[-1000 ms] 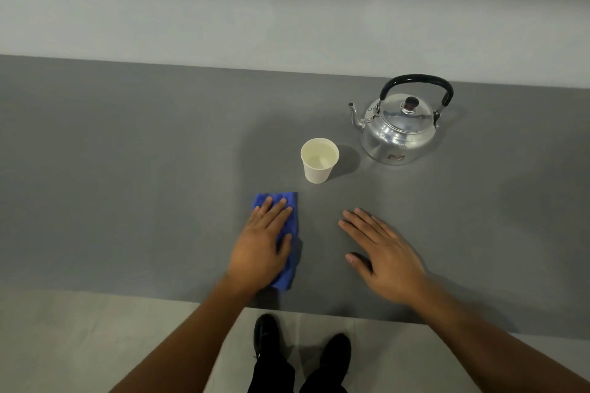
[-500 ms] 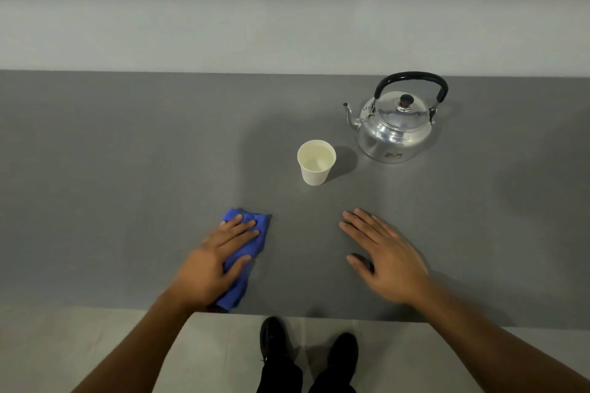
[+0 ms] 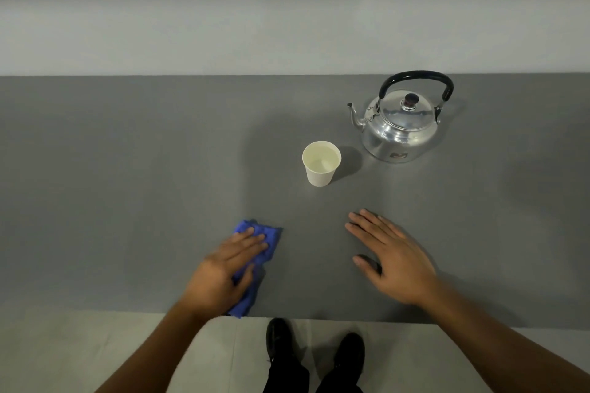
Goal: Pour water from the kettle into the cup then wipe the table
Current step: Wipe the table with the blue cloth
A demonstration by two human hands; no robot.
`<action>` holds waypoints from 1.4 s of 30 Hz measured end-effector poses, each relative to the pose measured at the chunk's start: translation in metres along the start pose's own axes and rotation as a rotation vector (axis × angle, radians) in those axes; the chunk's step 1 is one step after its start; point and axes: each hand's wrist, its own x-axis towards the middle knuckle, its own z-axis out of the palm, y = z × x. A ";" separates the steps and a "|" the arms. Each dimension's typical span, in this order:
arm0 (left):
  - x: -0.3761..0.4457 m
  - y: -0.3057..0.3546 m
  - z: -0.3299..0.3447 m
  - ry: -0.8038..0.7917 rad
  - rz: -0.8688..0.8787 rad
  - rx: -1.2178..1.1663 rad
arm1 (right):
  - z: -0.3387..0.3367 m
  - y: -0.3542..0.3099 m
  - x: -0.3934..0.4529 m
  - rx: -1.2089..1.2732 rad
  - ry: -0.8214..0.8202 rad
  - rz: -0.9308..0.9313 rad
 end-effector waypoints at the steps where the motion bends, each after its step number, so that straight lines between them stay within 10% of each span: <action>1: 0.004 -0.009 -0.007 0.027 -0.059 0.007 | -0.001 -0.001 0.000 -0.002 -0.003 0.004; 9: 0.101 0.009 0.014 0.104 -0.315 -0.017 | -0.005 -0.003 0.000 0.000 -0.035 0.031; 16: 0.050 0.014 0.006 -0.122 0.023 -0.020 | 0.000 0.001 0.001 0.014 -0.024 0.020; 26: 0.116 -0.008 -0.001 0.054 -0.218 0.017 | -0.004 -0.002 0.000 0.020 -0.018 0.019; 34: 0.065 -0.001 0.002 -0.155 0.094 -0.024 | -0.004 -0.002 0.000 0.025 -0.019 0.022; 42: 0.127 -0.050 -0.035 -0.013 -0.213 0.032 | -0.005 -0.002 0.001 0.003 -0.059 0.042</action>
